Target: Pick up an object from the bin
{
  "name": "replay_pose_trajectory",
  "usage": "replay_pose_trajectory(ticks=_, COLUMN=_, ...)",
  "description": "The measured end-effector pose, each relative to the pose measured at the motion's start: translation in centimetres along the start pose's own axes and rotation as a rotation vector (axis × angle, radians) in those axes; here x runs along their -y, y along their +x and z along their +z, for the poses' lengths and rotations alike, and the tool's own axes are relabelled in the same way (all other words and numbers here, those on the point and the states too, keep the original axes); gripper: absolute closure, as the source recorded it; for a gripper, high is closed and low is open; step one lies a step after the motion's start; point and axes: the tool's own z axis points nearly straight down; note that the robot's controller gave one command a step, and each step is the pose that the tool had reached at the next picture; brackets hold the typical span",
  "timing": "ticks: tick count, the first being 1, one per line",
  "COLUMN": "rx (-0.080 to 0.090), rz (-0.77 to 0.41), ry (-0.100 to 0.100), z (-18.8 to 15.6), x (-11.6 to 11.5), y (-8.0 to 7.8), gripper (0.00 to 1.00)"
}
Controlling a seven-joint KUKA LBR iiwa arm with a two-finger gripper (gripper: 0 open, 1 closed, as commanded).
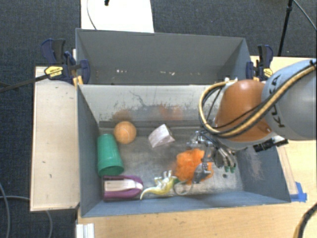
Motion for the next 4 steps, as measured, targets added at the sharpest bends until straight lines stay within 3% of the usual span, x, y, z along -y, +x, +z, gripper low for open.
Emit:
replay_pose_trajectory(ticks=1, rx=-0.005, rz=-0.094, ry=-0.001, z=3.2, x=5.6, y=0.0, gripper=0.0)
replay_pose_trajectory(ticks=2, rx=0.003, rz=0.177, ry=0.002, z=4.9, x=-2.3, y=-0.1, gripper=1.0)
replay_pose_trajectory(ticks=3, rx=0.003, rz=0.177, ry=0.002, z=4.9, x=-2.3, y=-0.1, gripper=1.0)
replay_pose_trajectory(ticks=4, rx=-0.006, rz=0.205, ry=0.002, z=-2.3, x=-2.4, y=0.3, gripper=1.0)
